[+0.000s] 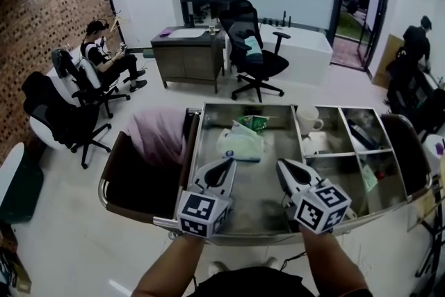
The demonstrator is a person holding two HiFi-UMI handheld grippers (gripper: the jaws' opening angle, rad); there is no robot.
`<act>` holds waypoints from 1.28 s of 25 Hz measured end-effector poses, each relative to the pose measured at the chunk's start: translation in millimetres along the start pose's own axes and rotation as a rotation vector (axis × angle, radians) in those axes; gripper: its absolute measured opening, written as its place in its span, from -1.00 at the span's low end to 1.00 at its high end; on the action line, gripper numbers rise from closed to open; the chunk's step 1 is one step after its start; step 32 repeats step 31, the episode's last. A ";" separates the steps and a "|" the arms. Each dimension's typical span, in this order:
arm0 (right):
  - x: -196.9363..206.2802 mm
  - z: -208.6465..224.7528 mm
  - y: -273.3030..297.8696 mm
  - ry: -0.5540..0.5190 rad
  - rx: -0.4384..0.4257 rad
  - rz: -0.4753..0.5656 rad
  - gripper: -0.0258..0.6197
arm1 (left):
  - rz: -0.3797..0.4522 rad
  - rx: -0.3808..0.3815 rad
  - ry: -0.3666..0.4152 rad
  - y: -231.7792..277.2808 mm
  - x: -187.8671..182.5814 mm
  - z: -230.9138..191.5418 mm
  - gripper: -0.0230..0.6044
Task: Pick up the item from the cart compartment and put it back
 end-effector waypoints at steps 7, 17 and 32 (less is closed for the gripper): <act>3.0 2.6 9.1 -0.013 0.029 0.008 -0.86 | -0.007 -0.007 0.016 0.3 0.2 1.3 -0.93; 5.1 4.7 10.3 -0.004 0.030 0.007 -0.86 | -0.008 -0.010 0.014 0.9 0.8 0.5 -0.93; 5.8 4.7 7.5 -0.006 0.035 0.004 -0.86 | -0.010 -0.006 0.012 1.6 1.6 1.7 -0.93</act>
Point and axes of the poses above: the fingertips, and each gripper's own axes: y forward along the fingers, z to its right, x out of its underside, the point moved 3 cm from there along -y, backward along the fingers, and after that the axes turned 15 degrees about -z, right-handed, at the moved point
